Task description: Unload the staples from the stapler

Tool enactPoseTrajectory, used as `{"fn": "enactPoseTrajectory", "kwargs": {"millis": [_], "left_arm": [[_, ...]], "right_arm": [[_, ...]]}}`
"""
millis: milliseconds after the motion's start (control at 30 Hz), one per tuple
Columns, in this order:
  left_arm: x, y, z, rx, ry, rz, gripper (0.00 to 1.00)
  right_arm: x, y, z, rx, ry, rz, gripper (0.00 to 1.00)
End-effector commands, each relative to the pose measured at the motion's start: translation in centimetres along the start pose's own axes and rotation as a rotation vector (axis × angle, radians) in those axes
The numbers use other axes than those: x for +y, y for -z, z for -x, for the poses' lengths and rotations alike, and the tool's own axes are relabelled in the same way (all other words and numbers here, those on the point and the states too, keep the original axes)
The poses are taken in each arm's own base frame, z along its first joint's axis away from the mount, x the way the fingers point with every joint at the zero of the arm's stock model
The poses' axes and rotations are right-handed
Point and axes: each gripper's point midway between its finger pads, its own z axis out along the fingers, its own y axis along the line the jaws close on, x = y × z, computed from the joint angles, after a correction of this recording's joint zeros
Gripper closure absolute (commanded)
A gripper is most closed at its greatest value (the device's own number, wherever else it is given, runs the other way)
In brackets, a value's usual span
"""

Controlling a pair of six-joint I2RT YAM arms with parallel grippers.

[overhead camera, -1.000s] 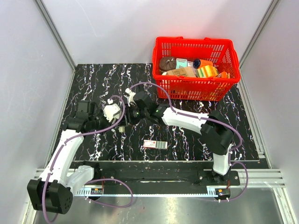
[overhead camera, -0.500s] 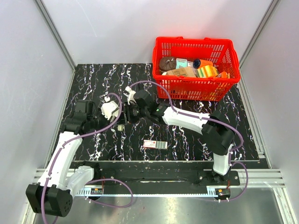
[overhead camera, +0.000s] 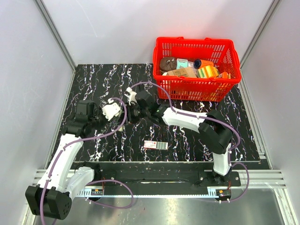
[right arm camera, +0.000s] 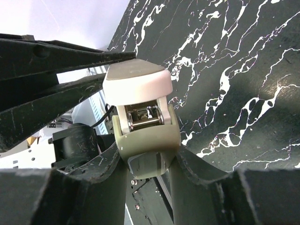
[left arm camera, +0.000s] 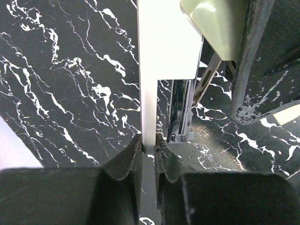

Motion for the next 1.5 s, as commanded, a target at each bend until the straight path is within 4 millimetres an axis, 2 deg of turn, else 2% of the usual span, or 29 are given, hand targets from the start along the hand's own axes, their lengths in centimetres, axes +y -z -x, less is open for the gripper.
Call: {"fn": "enactPoseTrajectory", "kwargs": {"millis": [0, 100, 300, 633, 767, 967, 1067, 1233, 1400, 1467], "left_arm": [[2.8, 0.6, 4.7, -0.155, -0.165, 0.105, 1.00], [2.8, 0.3, 4.4, -0.144, -0.163, 0.115, 1.00], [3.0, -0.4, 4.1, -0.142, -0.136, 0.154, 1.00], [4.7, -1.1, 3.3, -0.095, -0.100, 0.278, 1.00], [5.1, -1.5, 2.1, -0.040, -0.091, 0.311, 1.00], [4.4, -2.4, 1.0, 0.030, 0.008, 0.277, 1.00], [4.8, -2.2, 1.1, 0.021, 0.064, 0.308, 1.00], [5.1, -2.2, 1.3, 0.013, 0.122, 0.358, 1.00], [5.6, -2.3, 2.0, 0.038, 0.121, 0.378, 1.00], [5.4, -2.2, 2.6, 0.026, 0.145, 0.357, 1.00]], "right_arm": [[-3.2, -0.4, -2.2, 0.057, -0.032, -0.065, 0.60], [-3.8, -0.4, -2.3, 0.060, -0.038, -0.072, 0.52], [-4.7, -0.1, -2.5, 0.057, -0.051, -0.080, 0.48], [-5.6, 0.6, -2.7, 0.041, -0.077, -0.087, 0.38], [-5.7, 1.3, -2.1, 0.015, -0.077, -0.093, 0.35], [-5.7, 2.7, -1.2, -0.042, -0.072, -0.115, 0.35], [-5.1, 3.9, -1.1, -0.100, -0.084, -0.099, 0.38], [-2.5, 5.5, -0.2, -0.226, -0.120, -0.014, 0.44], [0.4, 4.4, -0.8, -0.247, -0.063, -0.005, 0.46], [2.6, 4.6, -0.4, -0.312, 0.013, 0.038, 0.45]]}}
